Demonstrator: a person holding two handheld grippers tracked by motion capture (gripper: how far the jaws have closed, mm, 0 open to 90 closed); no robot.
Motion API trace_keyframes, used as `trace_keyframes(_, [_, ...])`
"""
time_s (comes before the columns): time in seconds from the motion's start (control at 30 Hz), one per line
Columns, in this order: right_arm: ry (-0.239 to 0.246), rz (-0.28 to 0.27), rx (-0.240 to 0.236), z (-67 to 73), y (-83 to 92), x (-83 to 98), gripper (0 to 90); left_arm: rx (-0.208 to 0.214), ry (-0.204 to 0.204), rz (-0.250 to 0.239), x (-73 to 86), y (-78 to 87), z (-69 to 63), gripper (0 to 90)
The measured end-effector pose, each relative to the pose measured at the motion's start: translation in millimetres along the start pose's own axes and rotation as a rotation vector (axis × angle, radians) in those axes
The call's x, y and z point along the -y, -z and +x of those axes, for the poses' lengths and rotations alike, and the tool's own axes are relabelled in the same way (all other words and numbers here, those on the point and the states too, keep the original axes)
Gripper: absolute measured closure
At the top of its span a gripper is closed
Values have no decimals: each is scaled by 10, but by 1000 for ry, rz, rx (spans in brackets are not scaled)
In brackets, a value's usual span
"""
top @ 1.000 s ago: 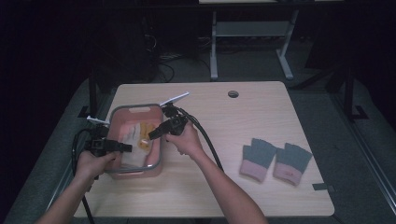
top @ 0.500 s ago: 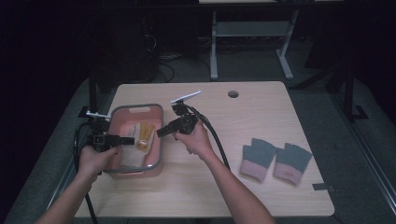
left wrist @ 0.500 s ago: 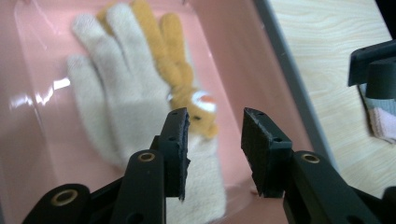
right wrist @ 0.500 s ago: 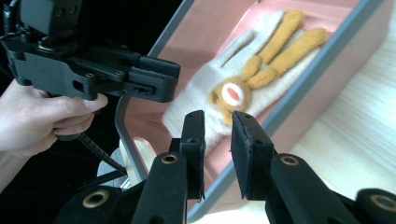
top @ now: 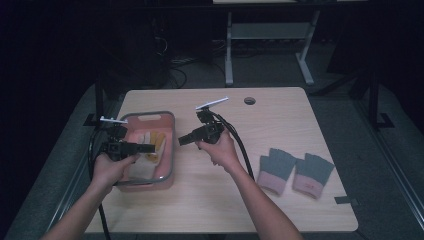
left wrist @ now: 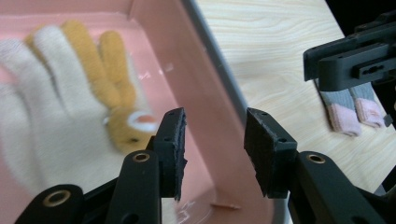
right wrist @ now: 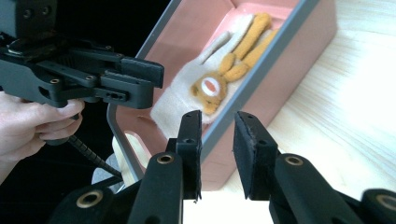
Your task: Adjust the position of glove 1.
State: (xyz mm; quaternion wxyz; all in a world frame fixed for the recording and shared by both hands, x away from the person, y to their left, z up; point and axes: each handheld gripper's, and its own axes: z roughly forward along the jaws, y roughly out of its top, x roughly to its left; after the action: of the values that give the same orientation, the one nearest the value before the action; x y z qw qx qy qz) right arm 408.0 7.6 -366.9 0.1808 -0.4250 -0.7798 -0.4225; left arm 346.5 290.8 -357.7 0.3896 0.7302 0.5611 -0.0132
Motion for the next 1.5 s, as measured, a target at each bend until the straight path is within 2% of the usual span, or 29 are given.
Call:
trace_keyframes(0.33, [-14, -21, 21, -98, 201, 83, 694, 40, -37, -9, -68, -48, -201, 566])
trace_keyframes(0.43, [-19, -32, 35, -130, 305, 111, 685, 50, -55, -6, -85, -87, -287, 550])
trace_keyframes(0.8, [-30, -57, 52, -223, 546, 201, 651, 88, -85, -2, -122, -212, -477, 515])
trace_keyframes(1.1, [-52, -69, 55, -336, 708, 330, 613, 135, -106, 3, -151, -353, -652, 486])
trace_keyframes(1.27, [-69, -79, 71, -399, 854, 426, 607, 149, -113, 1, -164, -420, -757, 452])
trace_keyframes(1.5, [-82, -81, 86, -476, 960, 546, 599, 167, -135, 11, -158, -503, -877, 401])
